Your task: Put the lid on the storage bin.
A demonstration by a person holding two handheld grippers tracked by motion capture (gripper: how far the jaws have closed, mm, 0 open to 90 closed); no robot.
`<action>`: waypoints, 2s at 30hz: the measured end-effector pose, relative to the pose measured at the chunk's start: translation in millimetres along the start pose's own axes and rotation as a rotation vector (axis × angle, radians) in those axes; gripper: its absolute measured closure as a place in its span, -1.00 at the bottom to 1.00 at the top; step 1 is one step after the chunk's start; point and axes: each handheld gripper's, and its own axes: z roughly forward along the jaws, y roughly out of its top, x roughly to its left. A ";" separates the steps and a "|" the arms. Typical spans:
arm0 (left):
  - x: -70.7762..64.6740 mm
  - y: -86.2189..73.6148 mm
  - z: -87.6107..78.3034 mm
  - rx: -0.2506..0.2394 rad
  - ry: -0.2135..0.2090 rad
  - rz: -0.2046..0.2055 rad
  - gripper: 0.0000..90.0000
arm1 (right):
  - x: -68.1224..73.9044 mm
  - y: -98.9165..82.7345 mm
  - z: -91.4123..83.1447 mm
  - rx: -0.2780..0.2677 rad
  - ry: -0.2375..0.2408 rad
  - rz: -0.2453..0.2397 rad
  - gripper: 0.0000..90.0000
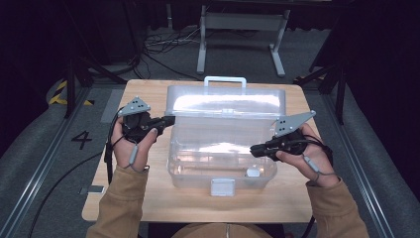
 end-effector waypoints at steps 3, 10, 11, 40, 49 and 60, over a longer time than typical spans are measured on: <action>0.4 0.1 -1.1 0.004 -0.003 0.004 1.00 | -0.2 -2.2 -5.9 -0.026 -0.012 0.014 0.99; 0.2 -1.4 -3.2 0.013 -0.010 -0.003 1.00 | -8.6 -13.8 -23.1 -0.101 -0.046 0.106 1.00; 0.3 -1.5 -3.4 0.015 -0.011 -0.002 1.00 | -10.3 -15.4 -24.8 -0.112 -0.043 0.123 1.00; -7.6 -6.6 -7.6 0.122 -0.054 0.018 1.00 | -29.2 -35.9 -51.0 -0.203 -0.114 0.286 1.00; -9.6 -9.1 -11.5 0.153 -0.075 0.026 0.99 | -29.7 -35.9 -53.0 -0.198 -0.121 0.285 1.00; -4.2 -13.9 -20.1 0.214 -0.065 0.025 0.96 | -26.8 -35.2 -54.3 -0.171 -0.114 0.271 1.00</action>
